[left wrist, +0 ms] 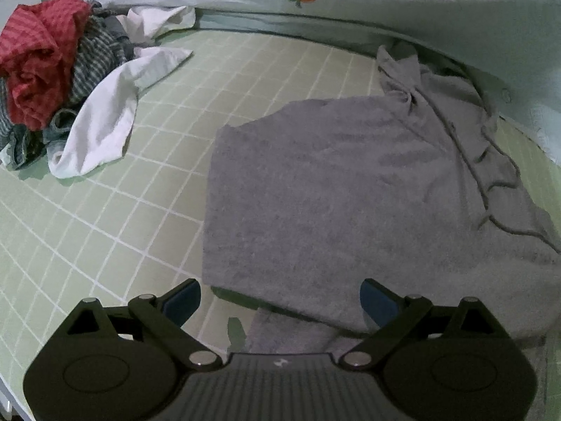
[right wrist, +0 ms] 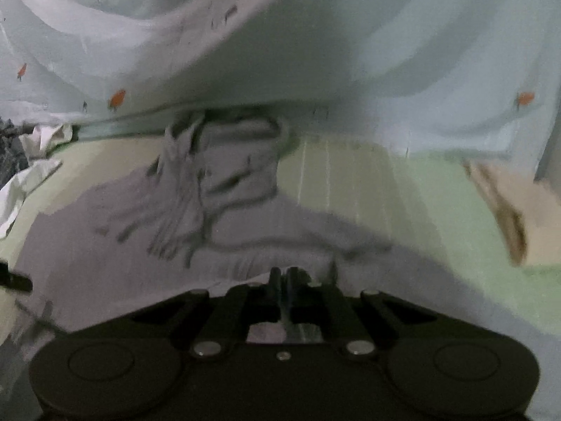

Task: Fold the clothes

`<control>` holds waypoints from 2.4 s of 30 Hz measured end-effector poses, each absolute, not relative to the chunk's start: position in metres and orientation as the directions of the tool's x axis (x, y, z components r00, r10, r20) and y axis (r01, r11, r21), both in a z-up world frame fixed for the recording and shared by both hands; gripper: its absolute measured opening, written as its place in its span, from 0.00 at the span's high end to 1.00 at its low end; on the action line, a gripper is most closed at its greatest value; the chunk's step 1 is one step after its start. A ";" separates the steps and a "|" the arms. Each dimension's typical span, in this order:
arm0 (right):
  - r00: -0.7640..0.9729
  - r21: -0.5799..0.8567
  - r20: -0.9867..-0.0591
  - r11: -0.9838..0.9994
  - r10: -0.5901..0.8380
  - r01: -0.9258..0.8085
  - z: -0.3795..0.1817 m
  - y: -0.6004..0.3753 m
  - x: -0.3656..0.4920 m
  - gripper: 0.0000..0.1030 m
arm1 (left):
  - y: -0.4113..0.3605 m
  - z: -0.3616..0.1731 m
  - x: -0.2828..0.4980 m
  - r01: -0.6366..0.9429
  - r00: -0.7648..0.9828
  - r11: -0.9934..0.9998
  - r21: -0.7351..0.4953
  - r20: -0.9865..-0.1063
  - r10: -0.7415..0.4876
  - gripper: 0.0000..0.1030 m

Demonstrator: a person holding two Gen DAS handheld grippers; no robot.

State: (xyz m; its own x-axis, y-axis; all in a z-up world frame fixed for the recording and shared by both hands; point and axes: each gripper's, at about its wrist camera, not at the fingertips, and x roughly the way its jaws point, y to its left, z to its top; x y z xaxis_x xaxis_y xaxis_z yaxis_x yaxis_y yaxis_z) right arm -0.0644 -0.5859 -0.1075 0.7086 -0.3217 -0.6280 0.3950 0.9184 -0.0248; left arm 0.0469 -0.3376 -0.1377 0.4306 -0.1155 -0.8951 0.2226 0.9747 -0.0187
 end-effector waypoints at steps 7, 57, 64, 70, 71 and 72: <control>0.754 -0.149 -0.473 0.885 -0.456 0.441 -0.071 -0.598 -0.059 0.97 | -0.340 -0.146 0.049 0.226 0.409 0.974 -0.008 -0.907 -0.102 0.06; 0.647 0.261 -0.699 0.733 -0.305 0.628 -0.135 -0.727 -0.083 0.49 | -0.339 -0.187 0.078 0.163 0.315 0.987 0.011 -0.948 -0.042 0.00; 0.599 0.241 -0.768 0.766 -0.226 0.597 -0.175 -0.697 -0.062 0.32 | -0.341 -0.186 0.079 0.176 0.305 0.984 0.010 -0.951 -0.045 0.00; 0.684 0.264 -0.693 0.803 -0.228 0.535 -0.149 -0.693 -0.066 0.95 | -0.342 -0.186 0.080 0.180 0.309 0.984 0.009 -0.950 -0.048 0.00; 0.695 0.248 -0.674 0.810 -0.250 0.531 -0.141 -0.693 -0.068 0.96 | -0.342 -0.186 0.080 0.180 0.309 0.984 0.009 -0.950 -0.048 0.00; 0.700 0.237 -0.654 0.802 -0.286 0.549 -0.132 -0.696 -0.071 0.96 | -0.342 -0.186 0.080 0.180 0.310 0.984 0.009 -0.950 -0.048 0.00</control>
